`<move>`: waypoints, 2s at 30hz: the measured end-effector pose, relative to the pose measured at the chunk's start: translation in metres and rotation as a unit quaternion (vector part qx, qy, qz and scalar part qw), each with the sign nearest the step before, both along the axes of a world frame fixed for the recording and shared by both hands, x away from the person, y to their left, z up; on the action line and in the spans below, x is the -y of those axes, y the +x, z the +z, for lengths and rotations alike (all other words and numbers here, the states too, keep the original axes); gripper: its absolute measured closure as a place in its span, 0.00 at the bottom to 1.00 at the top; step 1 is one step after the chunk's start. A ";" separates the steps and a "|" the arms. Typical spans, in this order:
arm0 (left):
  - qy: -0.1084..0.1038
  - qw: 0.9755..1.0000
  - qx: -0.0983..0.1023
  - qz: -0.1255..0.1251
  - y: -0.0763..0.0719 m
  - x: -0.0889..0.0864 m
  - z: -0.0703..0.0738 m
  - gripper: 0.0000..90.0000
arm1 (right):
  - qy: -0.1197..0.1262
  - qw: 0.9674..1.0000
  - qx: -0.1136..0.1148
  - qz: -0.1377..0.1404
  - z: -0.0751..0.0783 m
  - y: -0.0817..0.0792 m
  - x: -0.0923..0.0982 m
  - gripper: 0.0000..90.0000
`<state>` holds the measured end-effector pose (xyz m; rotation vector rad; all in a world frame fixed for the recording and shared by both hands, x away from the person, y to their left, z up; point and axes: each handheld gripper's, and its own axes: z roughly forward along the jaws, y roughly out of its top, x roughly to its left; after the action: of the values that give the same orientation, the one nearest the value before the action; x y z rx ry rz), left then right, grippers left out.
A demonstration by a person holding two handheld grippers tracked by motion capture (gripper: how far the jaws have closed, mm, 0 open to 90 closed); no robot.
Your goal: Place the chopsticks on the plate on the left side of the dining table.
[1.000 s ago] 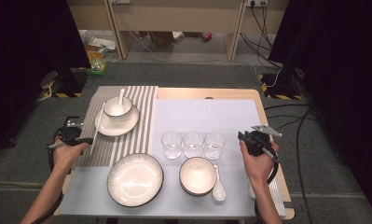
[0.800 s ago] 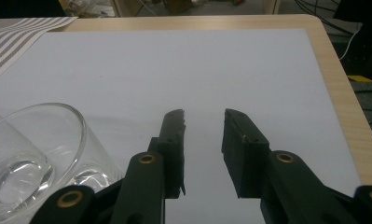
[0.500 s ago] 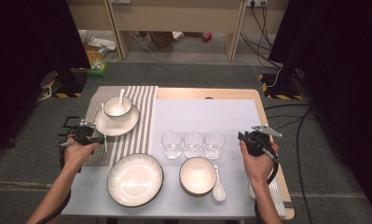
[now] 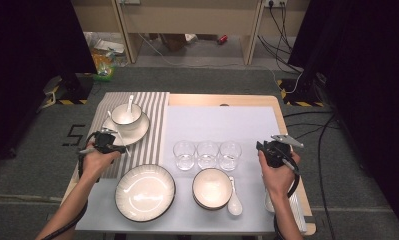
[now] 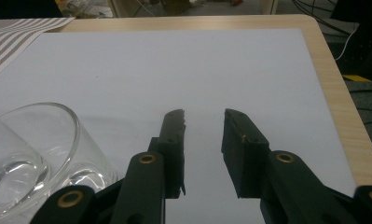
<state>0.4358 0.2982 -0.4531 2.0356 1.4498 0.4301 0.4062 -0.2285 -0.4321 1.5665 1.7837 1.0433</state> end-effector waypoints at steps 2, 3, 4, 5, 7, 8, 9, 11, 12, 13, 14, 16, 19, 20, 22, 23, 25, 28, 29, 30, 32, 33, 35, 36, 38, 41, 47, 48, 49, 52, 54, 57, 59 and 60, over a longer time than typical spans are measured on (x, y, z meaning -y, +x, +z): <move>0.000 1.000 0.002 -0.001 0.001 0.003 0.001 0.97 | 0.001 1.000 0.000 -0.001 0.000 0.000 0.001 0.77; -0.001 1.000 0.002 -0.002 0.002 0.005 0.001 0.97 | 0.000 1.000 0.000 0.000 0.000 0.000 0.001 0.77; -0.001 1.000 0.003 -0.004 0.003 0.007 0.001 0.97 | 0.001 1.000 0.001 -0.001 0.000 0.000 0.001 0.77; -0.001 1.000 0.003 -0.004 0.003 0.007 0.001 0.97 | 0.001 1.000 0.001 -0.001 0.000 0.000 0.001 0.77; -0.002 1.000 0.003 -0.006 0.003 0.009 0.002 0.97 | 0.003 1.000 0.000 -0.002 0.000 0.000 0.002 0.77; -0.003 1.000 0.004 -0.005 0.004 0.010 0.002 0.97 | 0.002 1.000 0.001 -0.001 0.000 0.000 0.002 0.77; -0.004 1.000 0.006 -0.005 0.004 0.010 0.003 0.97 | 0.001 1.000 0.001 -0.001 0.000 0.000 0.002 0.77; -0.006 1.000 0.009 -0.004 0.004 0.012 0.003 0.97 | 0.002 1.000 0.002 -0.001 0.000 0.000 0.002 0.77; -0.006 1.000 0.009 -0.005 0.005 0.012 0.003 0.97 | 0.002 1.000 0.001 -0.001 0.000 0.000 0.002 0.77; -0.007 1.000 0.007 -0.007 0.005 0.012 0.004 0.96 | 0.001 1.000 0.001 -0.001 0.000 0.000 0.002 0.77; -0.008 1.000 0.011 -0.006 0.005 0.013 0.004 0.96 | 0.001 1.000 0.001 -0.001 0.000 0.000 0.002 0.77; -0.010 1.000 0.013 -0.005 0.005 0.013 0.005 0.95 | -0.001 1.000 0.000 -0.001 0.000 0.000 0.002 0.77; -0.015 1.000 0.019 -0.004 0.003 0.010 0.006 0.92 | 0.002 1.000 -0.002 -0.003 0.000 0.000 0.002 0.77; -0.018 0.999 0.028 -0.003 0.001 0.009 0.007 0.92 | 0.001 1.000 -0.002 -0.002 0.000 0.000 0.003 0.77; -0.031 0.998 0.055 -0.003 -0.005 0.005 0.010 0.85 | -0.001 1.000 -0.007 -0.004 0.000 0.001 0.004 0.76; -0.031 0.998 0.055 -0.003 -0.005 0.005 0.010 0.82 | -0.001 1.000 -0.007 -0.004 0.000 0.001 0.004 0.76; -0.038 0.996 0.075 -0.002 -0.011 0.002 0.013 0.77 | -0.001 1.000 -0.010 -0.004 0.000 0.001 0.005 0.76; -0.046 0.994 0.099 -0.002 -0.020 -0.001 0.015 0.58 | -0.001 1.000 -0.018 -0.007 0.000 0.002 0.007 0.75; -0.049 0.993 0.106 0.001 -0.023 -0.002 0.016 0.58 | -0.001 1.000 -0.018 -0.007 0.000 0.002 0.007 0.75; -0.051 0.993 0.109 0.002 -0.027 -0.003 0.017 0.55 | -0.003 1.000 -0.019 -0.007 0.000 0.002 0.008 0.75; -0.052 0.991 0.121 0.004 -0.032 -0.005 0.018 0.47 | -0.002 1.000 -0.026 -0.010 0.000 0.002 0.009 0.75; -0.054 0.990 0.127 0.008 -0.035 -0.006 0.019 0.47 | -0.003 1.000 -0.029 -0.011 0.000 0.002 0.010 0.75; -0.055 0.989 0.138 0.016 -0.040 -0.008 0.019 0.44 | -0.006 0.999 -0.038 -0.012 0.001 0.001 0.013 0.74; -0.055 0.988 0.143 0.020 -0.042 -0.009 0.019 0.43 | -0.010 0.999 -0.042 -0.012 0.002 0.001 0.014 0.73; -0.064 0.986 0.152 0.028 -0.045 -0.011 0.017 0.41 | -0.011 0.998 -0.057 -0.015 0.003 0.001 0.018 0.72; -0.081 0.983 0.157 0.044 -0.049 -0.013 0.009 0.39 | -0.016 0.996 -0.081 -0.019 0.004 0.001 0.024 0.71; -0.081 0.984 0.150 0.048 -0.054 -0.017 0.005 0.36 | -0.030 0.990 -0.134 -0.024 0.006 -0.002 0.038 0.70; -0.085 0.984 0.151 0.048 -0.056 -0.018 0.005 0.36 | -0.032 0.989 -0.140 -0.026 0.006 -0.002 0.040 0.70; -0.087 0.984 0.150 0.048 -0.056 -0.018 0.005 0.35 | -0.034 0.988 -0.150 -0.028 0.006 -0.003 0.044 0.70; -0.093 0.983 0.152 0.050 -0.059 -0.020 0.006 0.35 | -0.036 0.984 -0.170 -0.033 0.006 -0.005 0.050 0.70; -0.093 0.983 0.151 0.052 -0.061 -0.020 0.006 0.35 | -0.034 0.980 -0.191 -0.035 0.005 -0.006 0.055 0.70; -0.092 0.983 0.150 0.055 -0.063 -0.021 0.005 0.35 | -0.037 0.972 -0.229 -0.036 -0.002 -0.006 0.061 0.72; -0.093 0.983 0.150 0.055 -0.064 -0.021 0.004 0.35 | -0.034 0.970 -0.236 -0.038 -0.003 -0.007 0.061 0.73; -0.091 0.983 0.149 0.055 -0.065 -0.021 0.004 0.35 | -0.031 0.968 -0.248 -0.035 -0.006 -0.007 0.063 0.74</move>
<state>0.3709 0.3194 -0.4494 1.6717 1.3675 0.5963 0.3995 -0.2912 -0.4377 1.9578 2.0323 0.5846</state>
